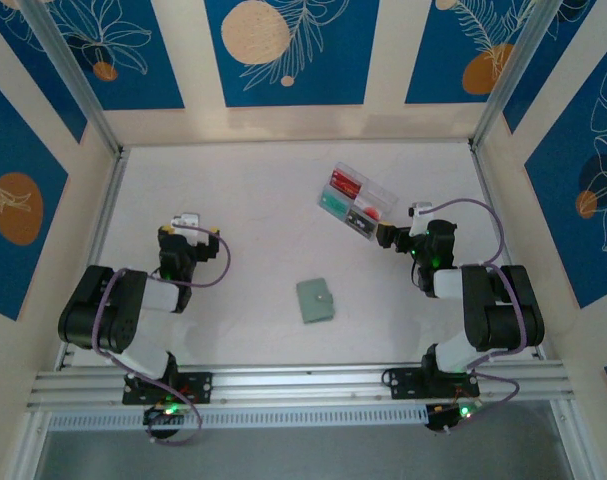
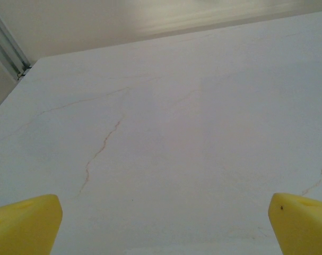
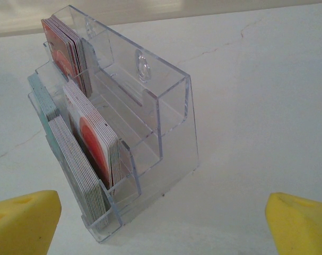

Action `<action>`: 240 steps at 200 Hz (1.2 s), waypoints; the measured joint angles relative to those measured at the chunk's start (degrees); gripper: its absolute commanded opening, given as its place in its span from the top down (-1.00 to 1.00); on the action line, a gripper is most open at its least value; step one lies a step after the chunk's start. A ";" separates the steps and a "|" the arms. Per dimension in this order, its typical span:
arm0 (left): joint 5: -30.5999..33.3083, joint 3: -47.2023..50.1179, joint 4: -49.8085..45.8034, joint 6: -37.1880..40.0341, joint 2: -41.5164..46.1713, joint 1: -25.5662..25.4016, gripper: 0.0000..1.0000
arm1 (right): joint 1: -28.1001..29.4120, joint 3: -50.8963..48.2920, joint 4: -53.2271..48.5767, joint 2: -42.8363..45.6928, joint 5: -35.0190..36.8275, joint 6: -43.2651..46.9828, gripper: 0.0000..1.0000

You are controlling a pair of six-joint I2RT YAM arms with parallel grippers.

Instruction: Put the credit cards into the card holder

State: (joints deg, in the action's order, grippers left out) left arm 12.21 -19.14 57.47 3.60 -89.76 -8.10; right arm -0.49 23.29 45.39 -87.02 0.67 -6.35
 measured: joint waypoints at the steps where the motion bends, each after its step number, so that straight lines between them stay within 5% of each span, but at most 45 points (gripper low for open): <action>1: 0.00 0.00 0.00 0.00 0.00 0.00 -1.00 | 0.00 0.00 0.00 0.00 0.02 0.00 -0.98; 240: -6.95 -1.27 -3.91 0.04 0.00 1.99 -1.00 | 0.00 0.00 -0.02 0.00 0.00 0.00 -0.98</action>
State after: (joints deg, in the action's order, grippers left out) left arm 5.26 -20.40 53.56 3.64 -89.76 -6.11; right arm -0.49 23.29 45.36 -87.02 0.67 -6.35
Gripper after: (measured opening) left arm 0.998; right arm 0.991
